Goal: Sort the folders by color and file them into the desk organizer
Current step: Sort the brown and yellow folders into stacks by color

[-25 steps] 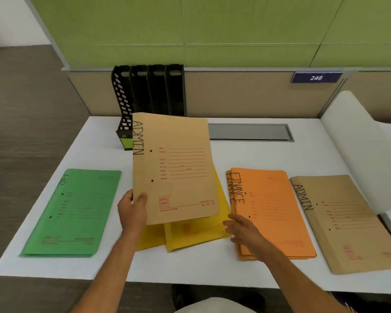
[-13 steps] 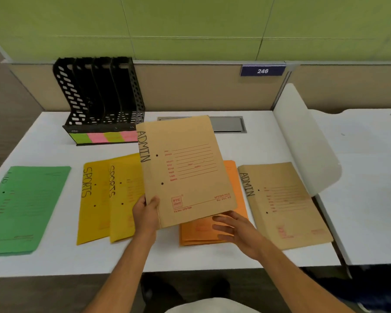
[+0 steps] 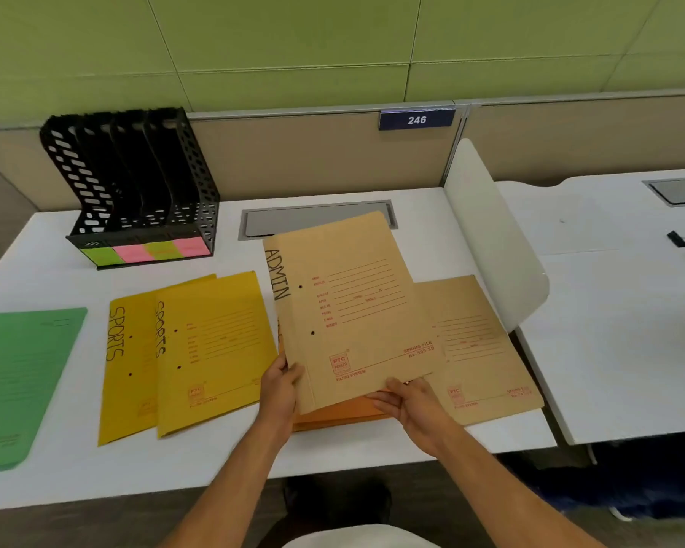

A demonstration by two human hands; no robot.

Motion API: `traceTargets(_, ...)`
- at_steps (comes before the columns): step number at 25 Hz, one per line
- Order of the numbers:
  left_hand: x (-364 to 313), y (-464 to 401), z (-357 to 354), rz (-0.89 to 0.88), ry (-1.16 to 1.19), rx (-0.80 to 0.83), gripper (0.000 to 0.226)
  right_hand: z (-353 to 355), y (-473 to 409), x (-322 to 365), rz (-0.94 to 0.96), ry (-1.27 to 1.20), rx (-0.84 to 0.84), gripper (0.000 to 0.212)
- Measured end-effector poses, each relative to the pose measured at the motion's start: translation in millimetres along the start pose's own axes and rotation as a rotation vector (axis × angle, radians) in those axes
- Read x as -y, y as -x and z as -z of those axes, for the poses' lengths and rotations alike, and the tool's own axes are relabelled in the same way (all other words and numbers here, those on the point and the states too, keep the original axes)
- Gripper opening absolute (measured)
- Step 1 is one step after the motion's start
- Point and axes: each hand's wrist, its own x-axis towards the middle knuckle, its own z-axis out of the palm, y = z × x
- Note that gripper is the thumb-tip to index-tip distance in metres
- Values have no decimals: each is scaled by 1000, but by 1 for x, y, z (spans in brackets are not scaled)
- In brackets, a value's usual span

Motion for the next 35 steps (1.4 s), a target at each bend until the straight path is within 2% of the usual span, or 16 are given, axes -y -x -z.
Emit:
traceTargets(7, 1, 11, -17, -14, -111, 174, 38, 39, -2, 9, 63, -89, -135, 37)
traceTargets(10, 5, 13, -17, -21, -162, 156, 40, 58, 2, 15, 96, -125, -182, 32)
traceTargets(13, 9, 12, -11, -24, -202, 135, 36, 87, 6, 24, 138, -154, -244, 36)
traceTargets(19, 15, 7, -2, -2, -213, 119, 33, 141, 17, 17, 125, -196, -469, 44)
traceTargets(22, 15, 7, -3, 3, -219, 109, 31, 152, 19, 9, 73, -171, -562, 49)
traceTargets(26, 15, 9, -2, 9, -217, 106, 29, 163, 21, 0, 16, -112, -701, 45)
traceTargets(35, 15, 8, 3, 17, -223, 98, 28, 161, 15, -8, 63, -145, -878, 40)
